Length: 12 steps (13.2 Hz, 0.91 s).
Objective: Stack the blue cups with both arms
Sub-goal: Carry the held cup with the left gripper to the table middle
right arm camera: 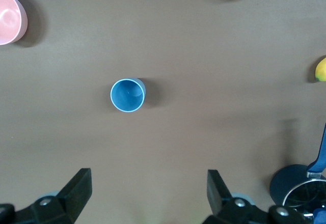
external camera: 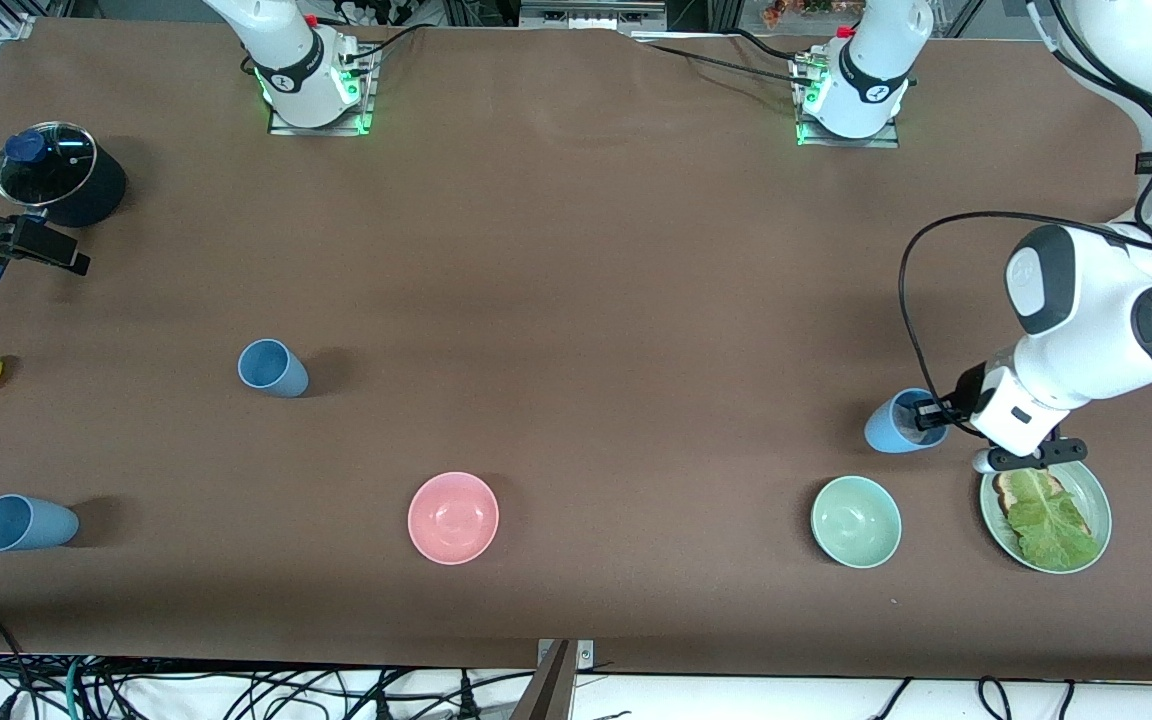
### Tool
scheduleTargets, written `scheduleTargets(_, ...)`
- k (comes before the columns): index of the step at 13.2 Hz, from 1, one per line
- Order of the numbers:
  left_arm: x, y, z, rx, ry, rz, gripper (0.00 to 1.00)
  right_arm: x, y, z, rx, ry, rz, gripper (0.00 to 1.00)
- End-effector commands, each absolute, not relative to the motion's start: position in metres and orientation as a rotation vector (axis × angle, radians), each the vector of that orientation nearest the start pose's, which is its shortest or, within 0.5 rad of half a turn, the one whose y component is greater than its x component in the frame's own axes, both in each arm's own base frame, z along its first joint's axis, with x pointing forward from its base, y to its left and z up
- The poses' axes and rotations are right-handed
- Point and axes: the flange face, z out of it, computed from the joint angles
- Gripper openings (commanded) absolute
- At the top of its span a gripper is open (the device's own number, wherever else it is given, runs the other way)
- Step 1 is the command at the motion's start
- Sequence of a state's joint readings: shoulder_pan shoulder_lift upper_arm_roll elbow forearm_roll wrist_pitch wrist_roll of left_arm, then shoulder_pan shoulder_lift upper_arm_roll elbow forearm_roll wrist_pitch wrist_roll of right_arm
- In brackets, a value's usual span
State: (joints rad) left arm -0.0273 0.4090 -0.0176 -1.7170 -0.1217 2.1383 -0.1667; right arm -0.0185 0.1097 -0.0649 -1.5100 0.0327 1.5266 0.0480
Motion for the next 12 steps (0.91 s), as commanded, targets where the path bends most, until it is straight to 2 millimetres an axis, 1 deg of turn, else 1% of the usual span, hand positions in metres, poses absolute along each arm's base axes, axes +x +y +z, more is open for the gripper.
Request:
scheduleTargets(1, 0.646, -0.081, 0.390, -3.235, -0.422, 0.022, 0.00, 0.577, -0.042, 0.589, -3.118, 0.201, 0.150, 1.00)
scheduleTargets(2, 0.641, -0.099, 0.397, -3.228, -0.451, 0.031, 0.00, 0.577, -0.042, 0.589, -3.117, 0.201, 0.150, 1.00)
scheduleTargets(4, 0.631, -0.135, 0.404, -3.214, -0.504, 0.057, 0.00, 0.577, -0.043, 0.589, -3.118, 0.203, 0.150, 1.00)
scheduleTargets(7, 0.615, -0.187, 0.413, -3.123, -0.512, -0.001, 0.00, 0.577, -0.042, 0.589, -3.117, 0.201, 0.150, 1.00)
scheduleTargets(10, 0.590, -0.254, 0.415, -3.108, -0.633, 0.012, 0.00, 0.577, -0.043, 0.589, -3.116, 0.203, 0.153, 1.00)
scheduleTargets(12, 0.569, -0.299, 0.409, -3.095, -0.668, 0.028, 0.00, 0.577, -0.042, 0.589, -3.116, 0.201, 0.153, 1.00)
